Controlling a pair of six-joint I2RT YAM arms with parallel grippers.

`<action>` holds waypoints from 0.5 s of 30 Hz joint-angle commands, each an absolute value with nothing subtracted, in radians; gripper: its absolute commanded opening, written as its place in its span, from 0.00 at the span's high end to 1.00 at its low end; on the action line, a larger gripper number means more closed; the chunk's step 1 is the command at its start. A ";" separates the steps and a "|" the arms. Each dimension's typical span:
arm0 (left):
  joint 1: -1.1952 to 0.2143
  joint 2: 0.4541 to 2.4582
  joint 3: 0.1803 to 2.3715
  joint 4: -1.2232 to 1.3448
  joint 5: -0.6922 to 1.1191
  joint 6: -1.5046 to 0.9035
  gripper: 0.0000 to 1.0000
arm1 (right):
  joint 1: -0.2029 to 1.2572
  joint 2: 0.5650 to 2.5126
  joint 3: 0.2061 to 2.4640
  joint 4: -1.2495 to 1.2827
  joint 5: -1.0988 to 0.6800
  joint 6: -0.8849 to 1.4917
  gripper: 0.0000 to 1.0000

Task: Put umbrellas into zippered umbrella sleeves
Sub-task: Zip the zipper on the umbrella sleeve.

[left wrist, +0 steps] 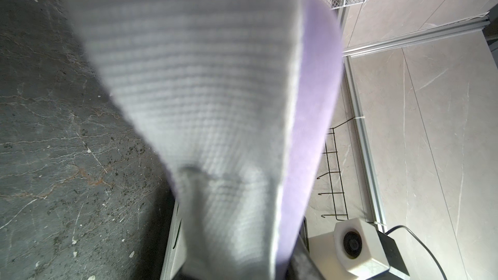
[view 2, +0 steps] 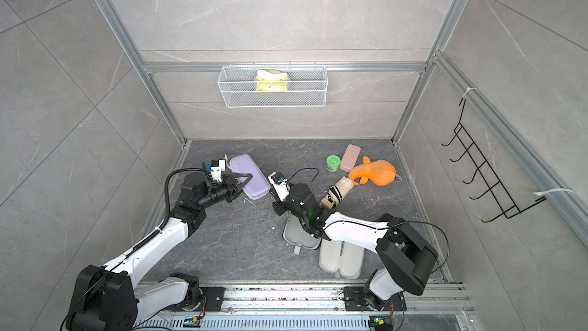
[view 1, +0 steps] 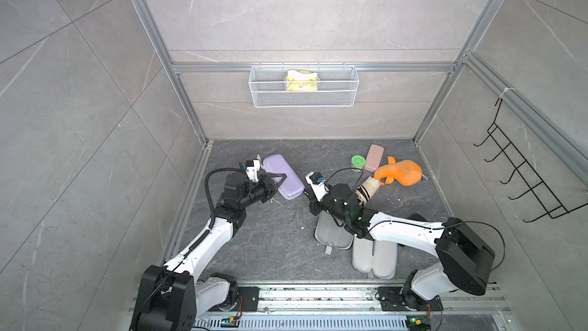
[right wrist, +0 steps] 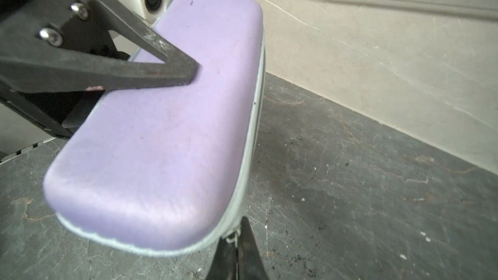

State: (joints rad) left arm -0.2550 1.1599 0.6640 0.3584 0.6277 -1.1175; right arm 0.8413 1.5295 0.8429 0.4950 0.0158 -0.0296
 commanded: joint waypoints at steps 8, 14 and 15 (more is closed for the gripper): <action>-0.192 1.166 0.756 0.301 0.925 -0.930 0.84 | 0.779 1.511 0.909 0.429 0.015 -0.297 1.00; -0.193 1.185 0.731 0.248 0.960 -0.843 0.84 | 0.765 1.526 0.956 0.404 -0.001 -0.379 1.00; -0.193 1.188 0.725 0.243 0.963 -0.830 0.85 | 0.761 1.530 0.965 0.402 -0.003 -0.394 1.00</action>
State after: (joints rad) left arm -0.2001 1.1870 0.7105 0.2684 0.8448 -0.9344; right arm 0.8078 1.5299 0.9085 0.3996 -0.0650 -0.3313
